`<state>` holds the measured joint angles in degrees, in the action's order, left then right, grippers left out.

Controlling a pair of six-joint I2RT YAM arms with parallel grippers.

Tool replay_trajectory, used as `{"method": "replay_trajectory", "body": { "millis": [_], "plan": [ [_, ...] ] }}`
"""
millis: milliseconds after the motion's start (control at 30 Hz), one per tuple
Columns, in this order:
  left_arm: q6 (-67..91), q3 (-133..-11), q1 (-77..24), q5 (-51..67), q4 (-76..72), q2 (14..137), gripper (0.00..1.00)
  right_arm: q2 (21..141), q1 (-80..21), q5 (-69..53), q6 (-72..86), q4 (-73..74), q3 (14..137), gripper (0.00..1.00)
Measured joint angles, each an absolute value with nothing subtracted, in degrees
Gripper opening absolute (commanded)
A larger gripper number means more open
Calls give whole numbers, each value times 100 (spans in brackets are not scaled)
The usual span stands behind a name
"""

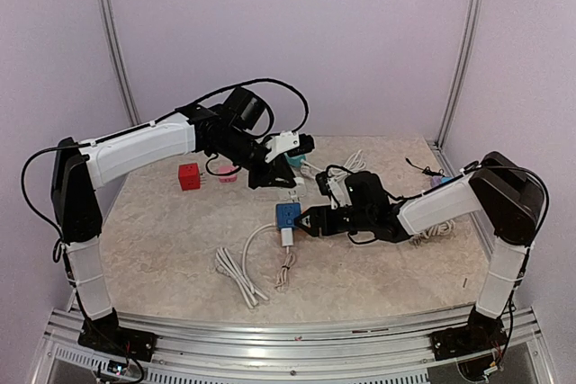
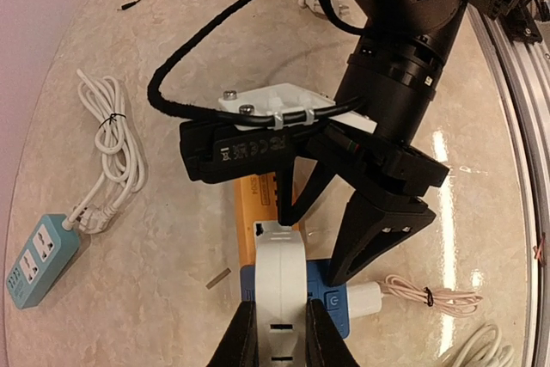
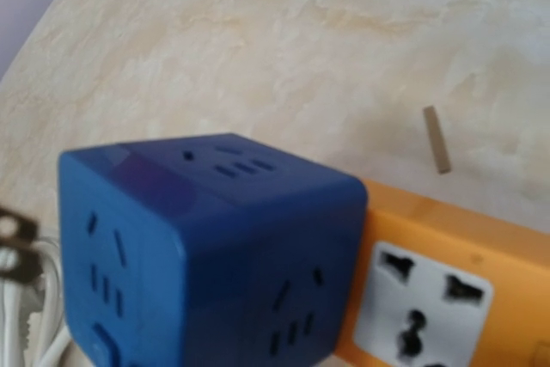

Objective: Pull the plug off the socket

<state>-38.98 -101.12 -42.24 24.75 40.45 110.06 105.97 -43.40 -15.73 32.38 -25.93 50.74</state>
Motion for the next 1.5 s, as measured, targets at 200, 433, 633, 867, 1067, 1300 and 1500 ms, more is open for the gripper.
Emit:
{"method": "replay_trajectory", "body": {
  "millis": [200, 433, 633, 867, 1067, 1300, 1500],
  "plan": [
    [-3664, -10112, -4123, 2574, 4025, 10986, 0, 10346, -4217, -1511, 2980, -2040, 5199, 76],
    [-3234, -10112, -3957, 2611, 3946, 10766, 0, 9727, -4084, -1498, 2598, -1612, 5618, 77],
    [-2792, -10112, -3922, 2681, 3857, 10414, 0, 9102, -3927, -1479, 2272, -1433, 5590, 79],
    [-2130, -9605, -3935, 3092, 3461, 9559, 0, 8436, -3881, -1588, 1859, -1253, 5317, 88],
    [-1551, -8886, -4458, 2906, 2786, 8678, 0, 8246, -3883, -1747, 1828, -1238, 5242, 95],
    [-1015, -8547, -5229, 2231, 2128, 8578, 0, 8246, -3883, -2169, 2222, -1527, 5089, 97],
    [-725, -8527, -5262, 1861, 1848, 8796, 0, 8246, -3887, -2569, 2528, -1887, 5015, 97]
  ]
}}
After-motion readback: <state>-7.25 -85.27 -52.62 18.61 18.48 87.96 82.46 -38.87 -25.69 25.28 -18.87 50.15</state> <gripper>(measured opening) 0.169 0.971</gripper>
